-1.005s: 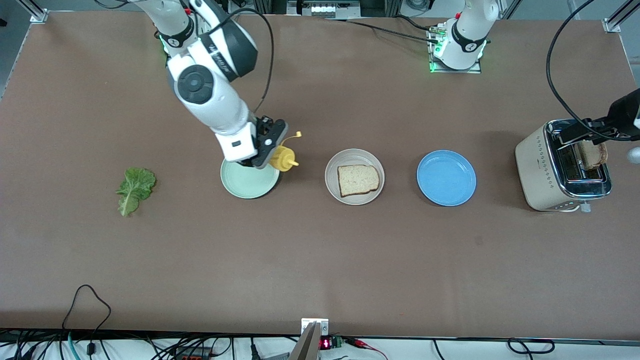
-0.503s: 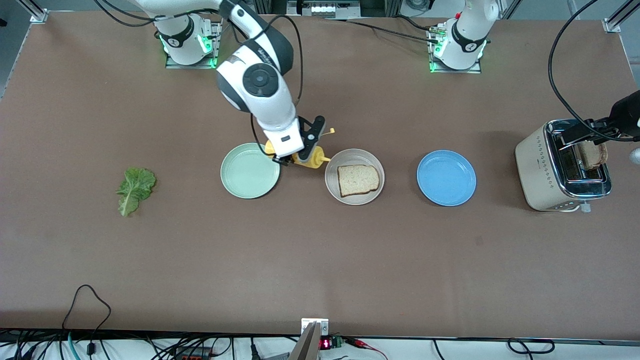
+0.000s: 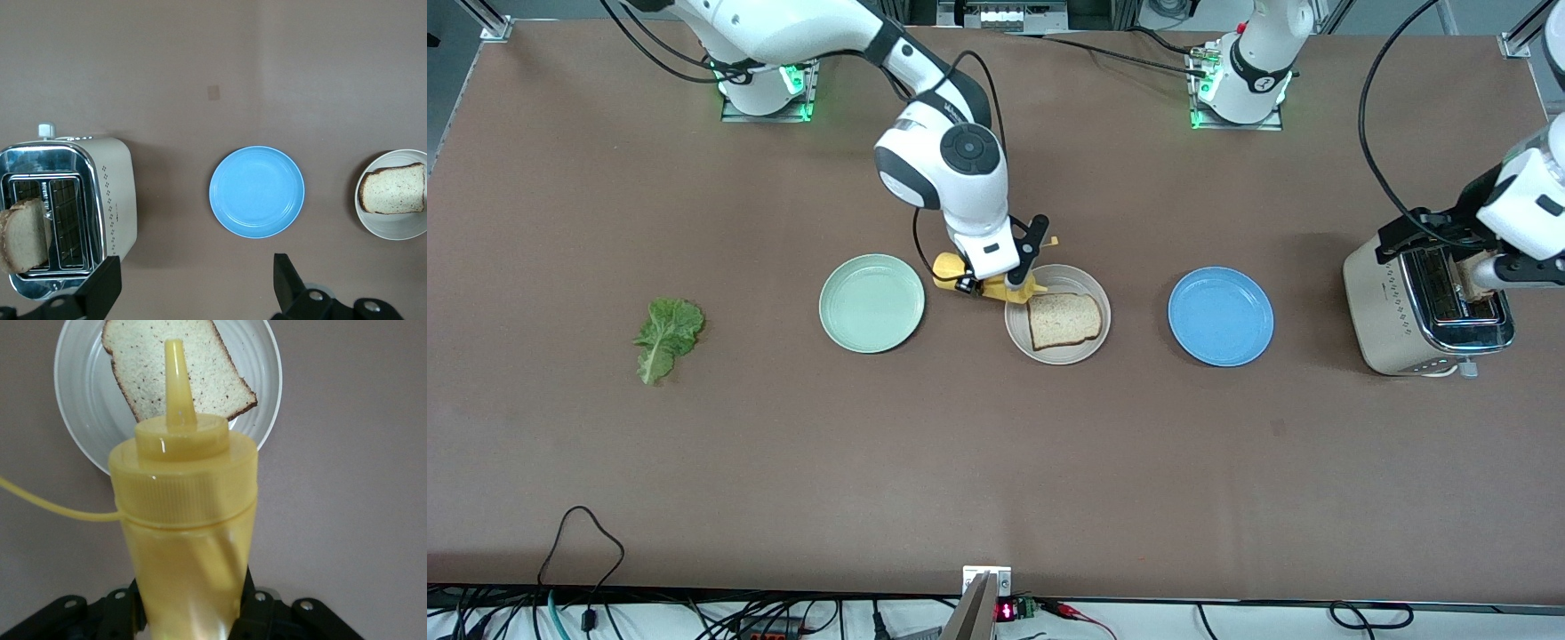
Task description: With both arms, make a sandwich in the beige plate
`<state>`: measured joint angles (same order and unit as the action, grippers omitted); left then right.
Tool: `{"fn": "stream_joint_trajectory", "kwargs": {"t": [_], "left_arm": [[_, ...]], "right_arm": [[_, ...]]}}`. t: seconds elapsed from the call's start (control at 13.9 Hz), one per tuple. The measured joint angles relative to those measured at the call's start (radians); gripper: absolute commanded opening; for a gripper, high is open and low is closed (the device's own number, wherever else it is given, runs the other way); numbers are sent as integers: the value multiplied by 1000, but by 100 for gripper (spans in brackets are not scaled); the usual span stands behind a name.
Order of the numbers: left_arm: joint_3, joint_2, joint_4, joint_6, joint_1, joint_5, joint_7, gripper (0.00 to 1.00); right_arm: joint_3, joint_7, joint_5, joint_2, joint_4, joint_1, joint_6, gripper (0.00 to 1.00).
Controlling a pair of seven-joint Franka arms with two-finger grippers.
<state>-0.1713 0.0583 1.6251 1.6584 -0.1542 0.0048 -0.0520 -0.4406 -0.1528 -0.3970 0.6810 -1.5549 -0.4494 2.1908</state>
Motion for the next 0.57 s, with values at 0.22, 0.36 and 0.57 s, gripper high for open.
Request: {"fn": "stream_joint_trajectory", "kwargs": {"t": [0.22, 0.36, 0.57], "left_arm": [[2, 0, 0, 6, -23, -8, 0, 100], [3, 0, -1, 6, -33, -18, 1, 100], [-1, -1, -4, 7, -33, -20, 1, 100]], "right_arm": [[9, 0, -3, 20, 14, -3, 0, 8], [23, 0, -15, 29, 15, -8, 0, 8], [50, 0, -19, 54, 39, -30, 2, 8]]}}
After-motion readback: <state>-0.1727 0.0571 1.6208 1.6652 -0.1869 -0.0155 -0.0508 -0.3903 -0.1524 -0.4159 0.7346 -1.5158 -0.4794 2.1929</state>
